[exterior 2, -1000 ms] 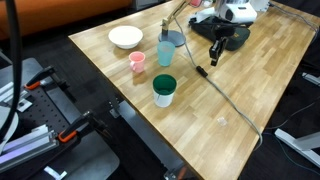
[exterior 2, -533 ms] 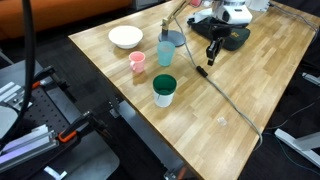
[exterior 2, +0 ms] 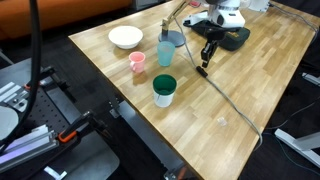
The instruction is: Turn on the lamp
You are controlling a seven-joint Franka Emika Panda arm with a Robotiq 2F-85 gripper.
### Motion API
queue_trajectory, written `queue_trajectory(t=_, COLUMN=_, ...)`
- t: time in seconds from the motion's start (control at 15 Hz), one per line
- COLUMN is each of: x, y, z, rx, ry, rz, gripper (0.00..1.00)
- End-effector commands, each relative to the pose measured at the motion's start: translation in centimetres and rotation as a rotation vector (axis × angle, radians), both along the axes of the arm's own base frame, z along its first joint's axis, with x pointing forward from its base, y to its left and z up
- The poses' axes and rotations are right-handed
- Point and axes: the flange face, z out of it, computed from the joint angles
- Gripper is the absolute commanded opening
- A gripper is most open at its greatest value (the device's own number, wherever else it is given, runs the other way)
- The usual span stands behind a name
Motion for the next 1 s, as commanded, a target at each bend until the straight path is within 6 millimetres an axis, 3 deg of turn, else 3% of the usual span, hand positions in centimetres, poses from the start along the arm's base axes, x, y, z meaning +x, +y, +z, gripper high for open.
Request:
queue_trajectory(t=0.0, x=-0.1, y=-0.5, z=-0.3, rx=0.022, ry=0.020, rz=-0.012, gripper=0.00)
queue_trajectory(t=0.93, x=-0.1, y=0.0, z=-1.4, rx=0.033, ry=0.045, rz=-0.013, gripper=0.00)
